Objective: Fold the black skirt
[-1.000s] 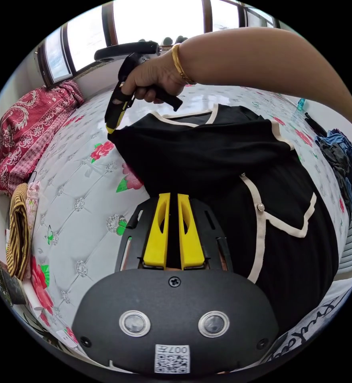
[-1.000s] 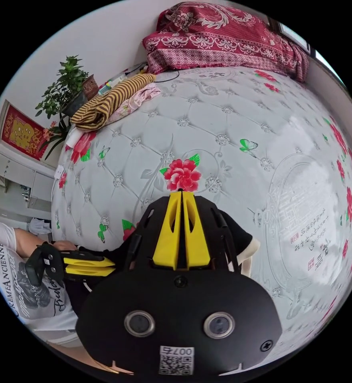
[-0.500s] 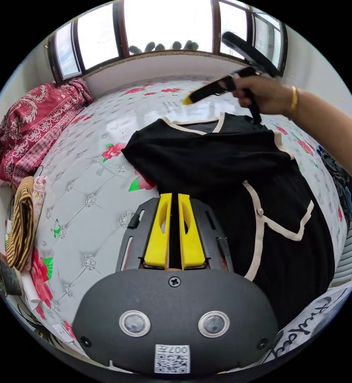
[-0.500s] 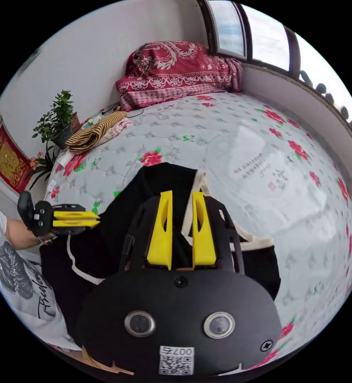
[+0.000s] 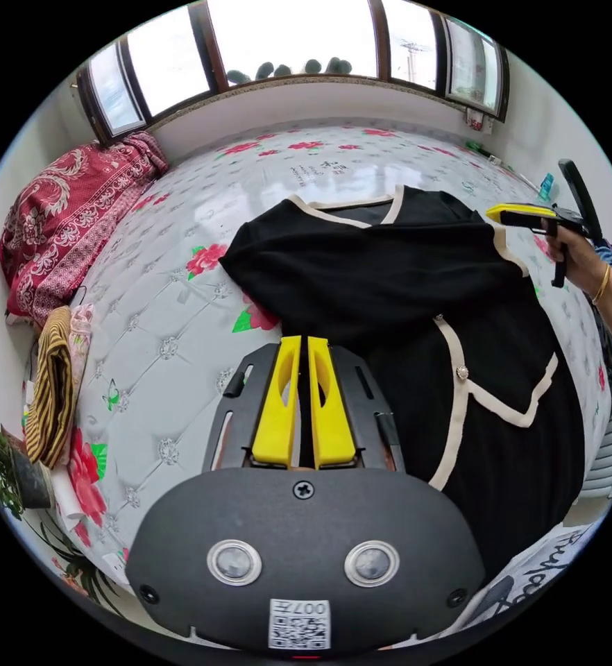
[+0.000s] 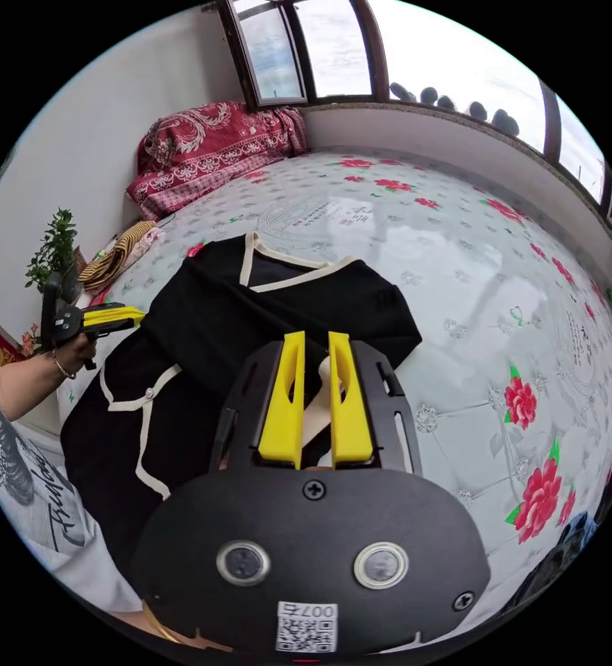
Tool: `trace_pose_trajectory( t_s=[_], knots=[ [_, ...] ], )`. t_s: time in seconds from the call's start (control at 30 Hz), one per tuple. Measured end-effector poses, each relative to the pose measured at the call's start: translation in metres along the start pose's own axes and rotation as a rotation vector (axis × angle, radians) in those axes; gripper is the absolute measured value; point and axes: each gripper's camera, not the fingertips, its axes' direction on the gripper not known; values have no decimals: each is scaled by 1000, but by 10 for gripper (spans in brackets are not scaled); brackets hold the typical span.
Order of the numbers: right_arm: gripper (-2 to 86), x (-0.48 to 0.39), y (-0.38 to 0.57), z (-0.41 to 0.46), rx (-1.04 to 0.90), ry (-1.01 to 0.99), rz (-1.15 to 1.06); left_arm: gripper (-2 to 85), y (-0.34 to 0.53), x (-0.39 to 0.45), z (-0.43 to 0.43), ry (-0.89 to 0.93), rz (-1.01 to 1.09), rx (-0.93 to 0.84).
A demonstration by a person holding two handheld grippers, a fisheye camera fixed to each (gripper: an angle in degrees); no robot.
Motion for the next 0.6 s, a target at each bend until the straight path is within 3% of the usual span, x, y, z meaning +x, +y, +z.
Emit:
trace_pose_trajectory(
  t_s=[0.17,0.4,0.6],
  knots=[
    [62,-12,55,-68,75,-141,66,2,31,-15,-44,121,-41,9],
    [83,-41,187,-111,-91,-254,223,26,112,-13,-98,123,-122,-156],
    [88,-63,239,-133,-176,-303,259,36,170,-20,-124,166,-260,-199]
  ],
)
